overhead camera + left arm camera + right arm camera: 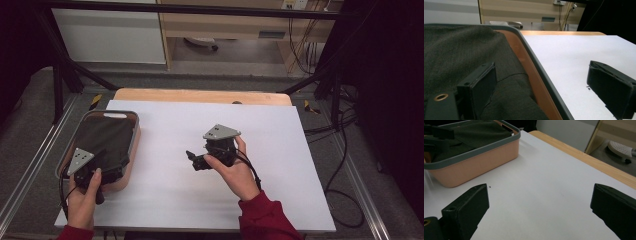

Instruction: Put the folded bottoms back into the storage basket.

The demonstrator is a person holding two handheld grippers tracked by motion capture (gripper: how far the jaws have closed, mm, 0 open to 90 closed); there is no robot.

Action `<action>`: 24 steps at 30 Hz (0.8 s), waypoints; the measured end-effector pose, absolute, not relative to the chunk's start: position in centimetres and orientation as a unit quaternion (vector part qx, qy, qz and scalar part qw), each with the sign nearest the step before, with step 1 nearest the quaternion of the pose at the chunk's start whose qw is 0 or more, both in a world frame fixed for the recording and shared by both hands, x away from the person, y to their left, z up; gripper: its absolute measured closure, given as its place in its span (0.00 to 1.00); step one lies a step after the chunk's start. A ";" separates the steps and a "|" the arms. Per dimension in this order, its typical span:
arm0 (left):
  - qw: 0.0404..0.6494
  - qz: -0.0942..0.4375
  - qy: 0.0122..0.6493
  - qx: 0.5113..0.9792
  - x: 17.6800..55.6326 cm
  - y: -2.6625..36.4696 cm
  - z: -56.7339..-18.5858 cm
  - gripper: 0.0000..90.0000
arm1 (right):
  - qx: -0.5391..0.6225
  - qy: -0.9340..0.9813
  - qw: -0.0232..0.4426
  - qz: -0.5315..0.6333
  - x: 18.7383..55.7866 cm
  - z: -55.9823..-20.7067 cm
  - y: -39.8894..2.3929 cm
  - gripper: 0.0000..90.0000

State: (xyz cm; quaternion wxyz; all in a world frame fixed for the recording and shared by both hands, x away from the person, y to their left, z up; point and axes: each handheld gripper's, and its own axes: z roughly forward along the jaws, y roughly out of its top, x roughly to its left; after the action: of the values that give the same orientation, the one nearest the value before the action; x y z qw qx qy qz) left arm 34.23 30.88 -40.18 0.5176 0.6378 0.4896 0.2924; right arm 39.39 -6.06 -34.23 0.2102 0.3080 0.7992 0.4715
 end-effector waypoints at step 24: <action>0.508 0.278 0.507 0.639 34.4 31.0 -40.7 0.12 | 0.338 0.763 0.215 0.507 39.4 -33.1 -12.8 0.04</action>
State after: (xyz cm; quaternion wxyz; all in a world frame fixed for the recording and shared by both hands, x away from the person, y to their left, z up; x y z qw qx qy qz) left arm 34.43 31.05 -40.68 0.5076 0.6391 0.5066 0.2779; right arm 39.40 -12.84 -33.08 0.2153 0.3385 0.7627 0.5073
